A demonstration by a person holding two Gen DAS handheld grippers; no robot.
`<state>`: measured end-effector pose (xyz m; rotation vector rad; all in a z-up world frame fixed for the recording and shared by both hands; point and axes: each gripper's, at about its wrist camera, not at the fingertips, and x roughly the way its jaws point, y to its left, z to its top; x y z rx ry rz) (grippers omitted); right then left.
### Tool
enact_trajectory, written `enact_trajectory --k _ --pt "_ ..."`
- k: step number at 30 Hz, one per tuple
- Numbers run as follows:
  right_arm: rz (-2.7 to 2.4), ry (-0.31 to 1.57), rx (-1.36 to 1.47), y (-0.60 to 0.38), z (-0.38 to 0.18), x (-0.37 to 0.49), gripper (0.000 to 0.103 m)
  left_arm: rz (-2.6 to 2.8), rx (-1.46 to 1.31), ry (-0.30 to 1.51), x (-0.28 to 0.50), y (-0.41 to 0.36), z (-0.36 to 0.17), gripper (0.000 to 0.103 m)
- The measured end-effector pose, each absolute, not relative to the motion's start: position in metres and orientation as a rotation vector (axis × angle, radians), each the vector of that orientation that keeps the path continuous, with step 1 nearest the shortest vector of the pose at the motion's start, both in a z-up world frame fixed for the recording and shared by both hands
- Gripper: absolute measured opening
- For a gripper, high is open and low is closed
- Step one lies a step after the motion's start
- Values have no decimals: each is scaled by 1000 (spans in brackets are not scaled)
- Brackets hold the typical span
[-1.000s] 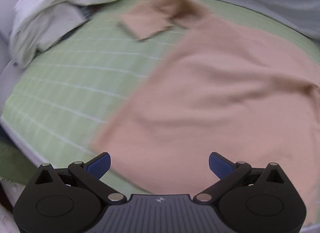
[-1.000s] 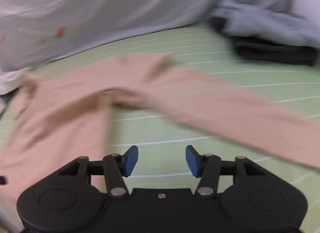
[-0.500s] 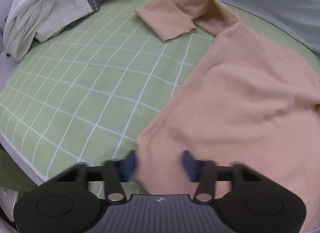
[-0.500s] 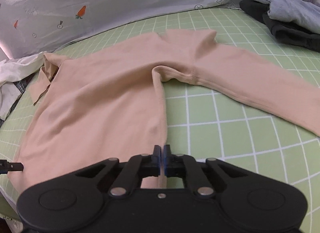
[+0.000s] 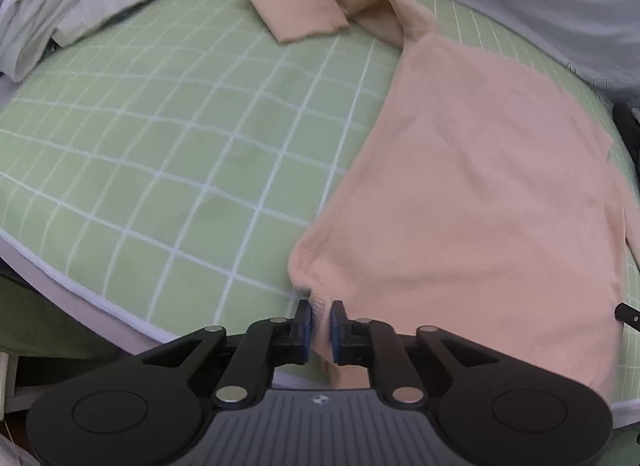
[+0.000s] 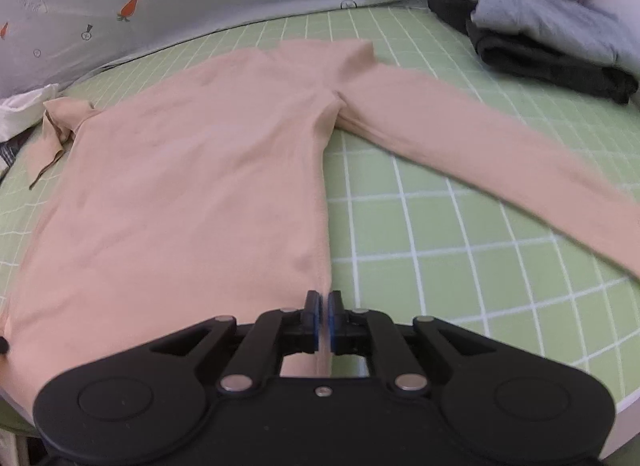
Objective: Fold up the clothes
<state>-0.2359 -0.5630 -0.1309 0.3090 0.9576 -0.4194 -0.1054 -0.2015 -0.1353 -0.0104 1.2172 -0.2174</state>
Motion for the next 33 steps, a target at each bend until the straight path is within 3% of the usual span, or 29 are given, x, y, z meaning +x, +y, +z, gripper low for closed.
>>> enact_trajectory --k 1,3,4,6,7,12,20,33 --pt "-433 951 278 -559 -128 -232 20 -214 -12 1205 -103 -200 -132 26" --pt "-456 920 206 -550 -121 -222 58 -206 -13 1179 -97 -195 -126 41" --pt "-454 902 185 -546 -119 -217 64 -202 -12 1166 -94 -193 -123 50" --pt "-437 873 161 -539 -117 -206 96 -195 -5 1146 -85 -188 -120 64" --pt "-423 861 156 -535 -117 -199 103 -194 1 1137 -80 -186 -118 71" --pt "-346 869 171 -516 -132 -161 103 -206 33 1104 -47 -179 -111 81" --pt "-435 882 266 -505 -156 -118 103 -255 38 1072 33 -170 -106 83" --pt "-651 686 247 -502 -172 -94 103 -361 -60 1077 181 -181 -129 86"
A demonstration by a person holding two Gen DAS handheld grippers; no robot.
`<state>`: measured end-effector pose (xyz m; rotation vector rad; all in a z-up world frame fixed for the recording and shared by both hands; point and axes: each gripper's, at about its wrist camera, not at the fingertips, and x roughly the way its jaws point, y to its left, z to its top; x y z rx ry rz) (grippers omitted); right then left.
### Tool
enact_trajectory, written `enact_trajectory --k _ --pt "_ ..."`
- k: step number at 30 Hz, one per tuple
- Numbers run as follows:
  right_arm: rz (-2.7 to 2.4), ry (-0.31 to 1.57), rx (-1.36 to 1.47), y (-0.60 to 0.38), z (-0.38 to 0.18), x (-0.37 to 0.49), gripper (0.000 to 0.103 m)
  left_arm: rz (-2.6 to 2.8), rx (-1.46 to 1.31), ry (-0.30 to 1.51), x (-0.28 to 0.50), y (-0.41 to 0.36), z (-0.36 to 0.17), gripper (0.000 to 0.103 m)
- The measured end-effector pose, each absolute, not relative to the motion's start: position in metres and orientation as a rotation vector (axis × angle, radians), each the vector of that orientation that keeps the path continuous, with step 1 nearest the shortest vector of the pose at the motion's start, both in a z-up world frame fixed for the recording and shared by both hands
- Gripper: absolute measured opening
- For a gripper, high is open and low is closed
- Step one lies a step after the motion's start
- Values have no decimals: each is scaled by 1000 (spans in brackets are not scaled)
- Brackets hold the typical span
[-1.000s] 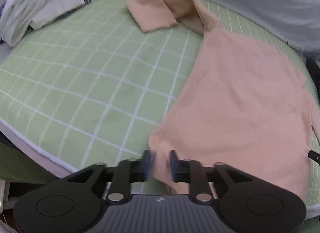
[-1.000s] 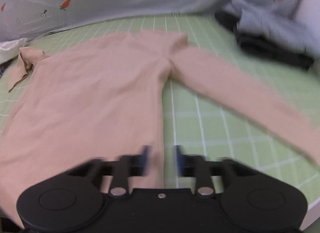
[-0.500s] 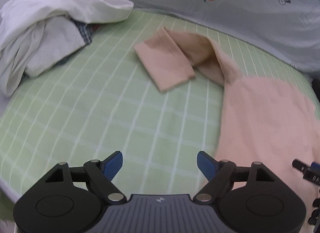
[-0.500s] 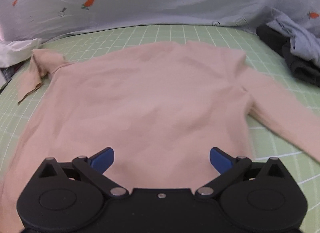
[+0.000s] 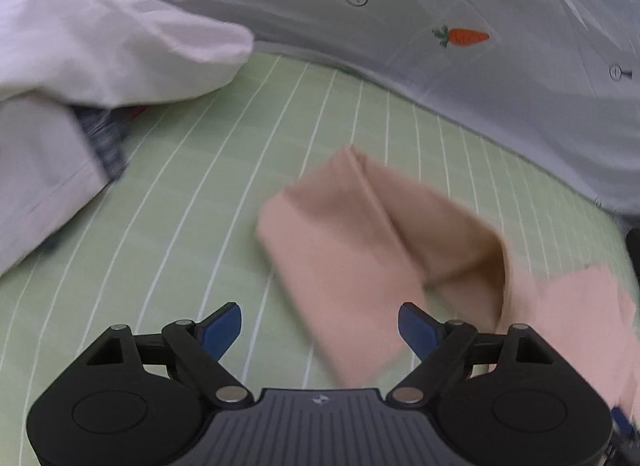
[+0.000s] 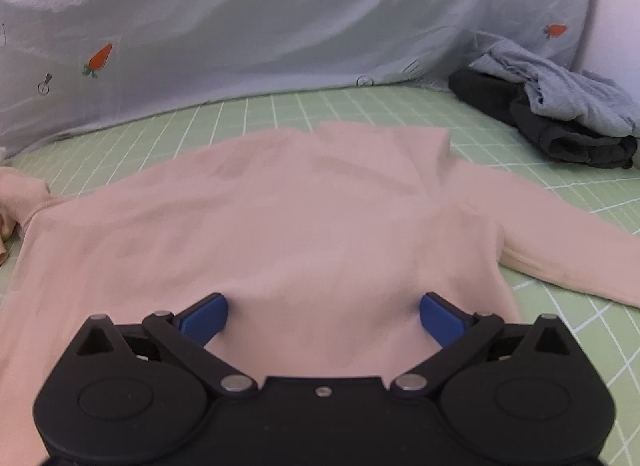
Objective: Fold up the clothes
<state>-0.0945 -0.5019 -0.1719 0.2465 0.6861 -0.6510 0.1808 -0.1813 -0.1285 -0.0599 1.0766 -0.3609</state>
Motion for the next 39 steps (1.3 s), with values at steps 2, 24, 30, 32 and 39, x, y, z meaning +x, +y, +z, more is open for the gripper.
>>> enact_trajectory --k 2,24,30,32,39 --pt "-662 666 237 -500 -174 -94 103 -378 -86 1070 198 -186 -130 86" --pt "-667 664 239 -502 -175 -89 103 -285 131 947 208 -199 -135 9" --pt "-666 663 239 -501 -175 -89 103 -176 269 760 162 -163 -93 9" --pt "-665 663 239 -502 -175 -89 103 -173 344 707 142 -157 -85 9" --pt "-657 662 238 -504 -175 -90 103 -187 481 710 68 -145 -100 13"
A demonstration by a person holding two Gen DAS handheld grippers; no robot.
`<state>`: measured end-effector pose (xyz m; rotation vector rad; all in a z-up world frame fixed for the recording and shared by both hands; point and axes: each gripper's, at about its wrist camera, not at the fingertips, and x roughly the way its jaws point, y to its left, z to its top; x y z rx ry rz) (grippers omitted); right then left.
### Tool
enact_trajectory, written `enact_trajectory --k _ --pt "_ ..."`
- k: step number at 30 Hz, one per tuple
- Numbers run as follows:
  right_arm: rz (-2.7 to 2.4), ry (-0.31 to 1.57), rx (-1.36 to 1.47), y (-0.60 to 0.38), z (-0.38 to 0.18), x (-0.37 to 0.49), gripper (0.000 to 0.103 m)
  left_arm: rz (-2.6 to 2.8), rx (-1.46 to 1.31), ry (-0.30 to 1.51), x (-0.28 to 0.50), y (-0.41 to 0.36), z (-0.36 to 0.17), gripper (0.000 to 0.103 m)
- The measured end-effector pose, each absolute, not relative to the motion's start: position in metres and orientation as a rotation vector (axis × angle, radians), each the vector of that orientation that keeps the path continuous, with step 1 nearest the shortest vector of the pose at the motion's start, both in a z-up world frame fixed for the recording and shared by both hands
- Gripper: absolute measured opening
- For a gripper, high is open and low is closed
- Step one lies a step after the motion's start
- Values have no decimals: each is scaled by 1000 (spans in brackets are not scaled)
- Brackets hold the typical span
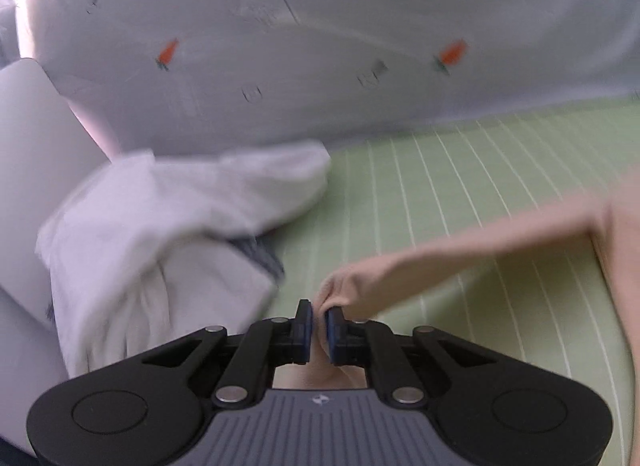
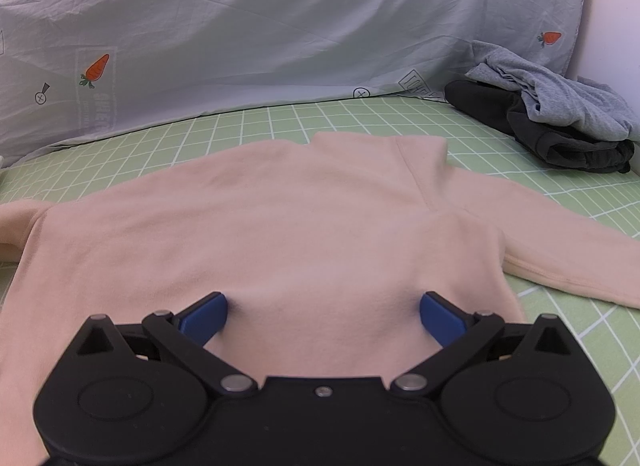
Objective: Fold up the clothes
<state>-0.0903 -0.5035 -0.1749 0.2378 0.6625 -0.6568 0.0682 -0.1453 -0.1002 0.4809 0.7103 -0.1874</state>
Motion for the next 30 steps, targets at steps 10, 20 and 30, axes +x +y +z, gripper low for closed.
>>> enact_trajectory --k 10,20,30 --pt "-662 662 240 -501 -175 -89 103 -230 111 956 1 -108 -135 48" --pt "-657 661 240 -501 -175 -90 103 128 -141 972 12 -49 -140 71" --pt "-649 661 239 -501 -175 -90 103 116 -130 983 27 -57 -146 8"
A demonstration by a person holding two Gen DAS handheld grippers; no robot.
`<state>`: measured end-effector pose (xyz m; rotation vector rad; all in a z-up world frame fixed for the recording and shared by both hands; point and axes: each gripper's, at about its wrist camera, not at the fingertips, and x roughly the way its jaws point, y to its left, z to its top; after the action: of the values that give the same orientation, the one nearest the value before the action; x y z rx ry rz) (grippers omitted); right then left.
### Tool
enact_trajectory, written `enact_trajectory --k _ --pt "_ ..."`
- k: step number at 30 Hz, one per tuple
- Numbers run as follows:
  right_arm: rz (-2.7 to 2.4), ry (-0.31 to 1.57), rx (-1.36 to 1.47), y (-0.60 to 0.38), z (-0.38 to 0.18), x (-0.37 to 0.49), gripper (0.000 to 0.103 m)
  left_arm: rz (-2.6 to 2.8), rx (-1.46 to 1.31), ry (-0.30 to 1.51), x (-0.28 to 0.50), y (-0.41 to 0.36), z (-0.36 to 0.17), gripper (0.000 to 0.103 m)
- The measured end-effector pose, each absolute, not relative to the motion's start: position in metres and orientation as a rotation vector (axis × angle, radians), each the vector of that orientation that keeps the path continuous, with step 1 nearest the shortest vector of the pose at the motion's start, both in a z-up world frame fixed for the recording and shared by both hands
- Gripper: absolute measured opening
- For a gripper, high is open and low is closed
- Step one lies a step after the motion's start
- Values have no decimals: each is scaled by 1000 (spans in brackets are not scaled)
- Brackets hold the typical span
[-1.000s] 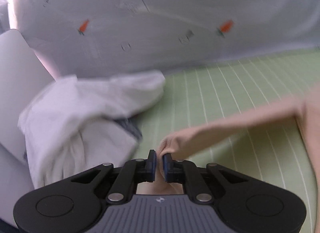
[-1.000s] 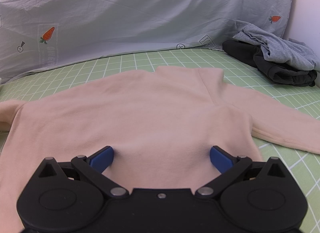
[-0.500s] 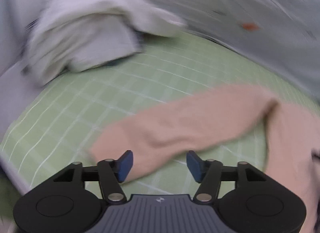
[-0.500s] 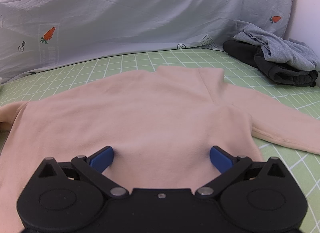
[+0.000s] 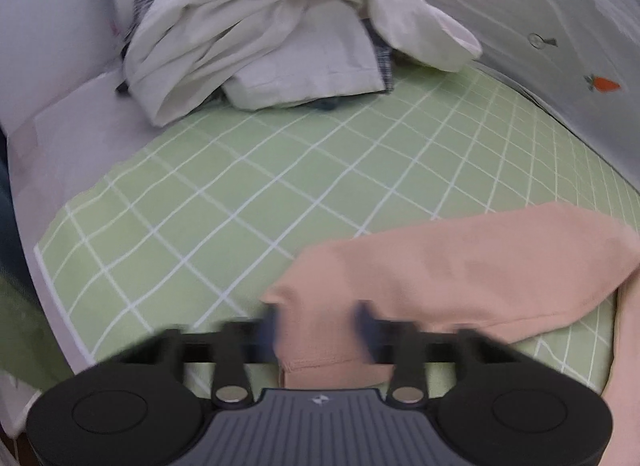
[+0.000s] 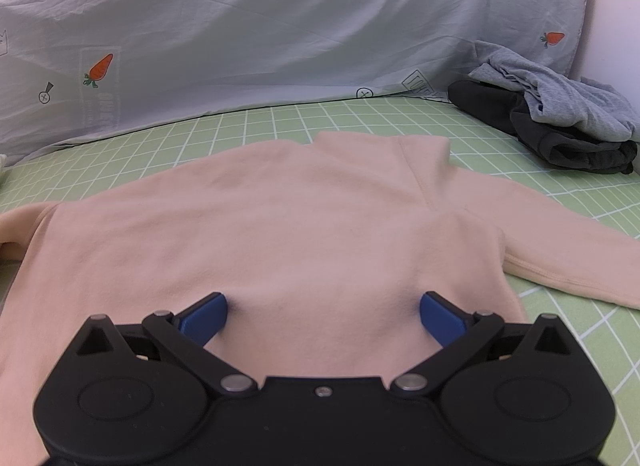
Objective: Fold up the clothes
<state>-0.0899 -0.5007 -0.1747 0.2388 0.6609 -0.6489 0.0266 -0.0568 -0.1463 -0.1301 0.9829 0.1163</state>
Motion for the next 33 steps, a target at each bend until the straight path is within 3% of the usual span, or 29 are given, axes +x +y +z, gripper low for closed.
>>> enact_trajectory --k 12,15,22,24,33 --pt "-641 662 235 -502 -175 -91 103 286 25 922 36 -26 -138 8" --pt "-640 662 234 -503 -175 -91 103 292 -16 960 36 -24 -146 15" --pt "-632 665 232 -504 -175 -91 103 301 -74 949 24 -29 -134 63" --pt "-618 670 230 -505 -174 -92 103 308 -76 933 21 -33 -127 69" --pt "-495 767 238 -526 -147 -129 103 160 -79 923 18 -85 -101 76"
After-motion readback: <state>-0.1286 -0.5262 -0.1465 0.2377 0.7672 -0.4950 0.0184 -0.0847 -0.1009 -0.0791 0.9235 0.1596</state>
